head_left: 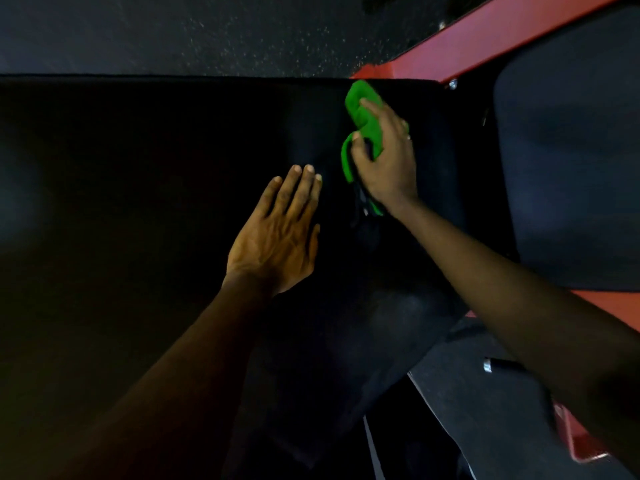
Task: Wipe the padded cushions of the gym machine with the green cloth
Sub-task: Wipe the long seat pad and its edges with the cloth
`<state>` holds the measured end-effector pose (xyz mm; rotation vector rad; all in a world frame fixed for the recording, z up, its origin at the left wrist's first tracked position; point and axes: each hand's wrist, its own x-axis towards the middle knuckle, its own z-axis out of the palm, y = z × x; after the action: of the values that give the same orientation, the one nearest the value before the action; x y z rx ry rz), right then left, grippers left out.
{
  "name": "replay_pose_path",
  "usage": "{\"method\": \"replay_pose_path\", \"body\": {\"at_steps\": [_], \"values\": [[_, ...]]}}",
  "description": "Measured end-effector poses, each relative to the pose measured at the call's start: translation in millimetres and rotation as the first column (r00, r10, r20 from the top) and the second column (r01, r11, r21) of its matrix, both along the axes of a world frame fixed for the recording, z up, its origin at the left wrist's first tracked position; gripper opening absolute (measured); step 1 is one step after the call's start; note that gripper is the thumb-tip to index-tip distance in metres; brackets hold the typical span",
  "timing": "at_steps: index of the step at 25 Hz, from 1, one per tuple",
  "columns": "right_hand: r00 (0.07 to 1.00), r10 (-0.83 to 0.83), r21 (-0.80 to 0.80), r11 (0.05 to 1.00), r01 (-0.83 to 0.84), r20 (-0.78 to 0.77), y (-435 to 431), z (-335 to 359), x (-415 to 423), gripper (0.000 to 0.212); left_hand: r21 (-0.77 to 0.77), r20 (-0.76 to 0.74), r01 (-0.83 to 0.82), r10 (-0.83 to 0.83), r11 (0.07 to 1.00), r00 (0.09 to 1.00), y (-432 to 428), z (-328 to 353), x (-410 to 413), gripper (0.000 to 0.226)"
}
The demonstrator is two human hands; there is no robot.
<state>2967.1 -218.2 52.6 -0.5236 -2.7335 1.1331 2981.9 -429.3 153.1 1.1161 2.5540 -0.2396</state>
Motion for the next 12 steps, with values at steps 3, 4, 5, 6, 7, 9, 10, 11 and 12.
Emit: {"method": "replay_pose_path", "body": {"at_steps": [3, 4, 5, 6, 7, 9, 10, 11, 12], "values": [[0.951, -0.294, -0.057, 0.952, 0.3, 0.09, 25.6, -10.2, -26.8, 0.05, -0.015, -0.002, -0.007, 0.007, 1.0, 1.0, 0.1, 0.7, 0.4, 0.07], [0.934, -0.338, -0.074, 0.935, 0.347, 0.117, 22.0, -8.6, -29.0, 0.051, -0.017, -0.002, -0.01, 0.01, 1.0, 1.0, 0.5, 1.5, 0.1, 0.07], [0.926, -0.359, -0.098, 0.923, 0.371, 0.119, 13.6, -4.7, -25.4, 0.051, -0.018, -0.003, -0.012, 0.012, 1.0, 1.0, 0.5, 2.2, -0.1, 0.07], [0.924, -0.369, -0.108, 0.919, 0.379, 0.105, 2.2, 0.3, -15.9, 0.052, -0.015, -0.004, -0.013, 0.013, 1.0, 1.0, 0.4, 2.6, -0.3, 0.07], [0.928, -0.361, -0.107, 0.923, 0.369, 0.092, -11.0, 4.7, 0.4, 0.052, -0.01, 0.004, -0.016, 0.016, 1.0, 1.0, 0.5, 3.4, -0.8, 0.07], [0.954, -0.285, -0.079, 0.953, 0.293, 0.091, -33.0, 11.0, 42.8, 0.052, -0.002, 0.036, -0.016, 0.016, 1.0, 0.999, 2.6, 5.7, -2.3, 0.069], [0.966, -0.238, -0.071, 0.967, 0.246, 0.103, -38.4, 11.5, 64.8, 0.051, 0.012, 0.044, -0.03, 0.03, 0.999, 0.999, 2.9, 6.3, -1.9, 0.068], [0.971, -0.217, -0.052, 0.974, 0.223, 0.097, -34.3, 7.2, 78.5, 0.051, 0.038, 0.045, -0.059, 0.057, 0.998, 0.997, 4.2, 6.6, -1.1, 0.068], [0.964, -0.25, -0.039, 0.966, 0.254, 0.092, -20.5, -1.5, 79.4, 0.051, 0.076, 0.046, -0.085, 0.082, 0.993, 0.996, 8.0, 7.2, -1.8, 0.067]]}}
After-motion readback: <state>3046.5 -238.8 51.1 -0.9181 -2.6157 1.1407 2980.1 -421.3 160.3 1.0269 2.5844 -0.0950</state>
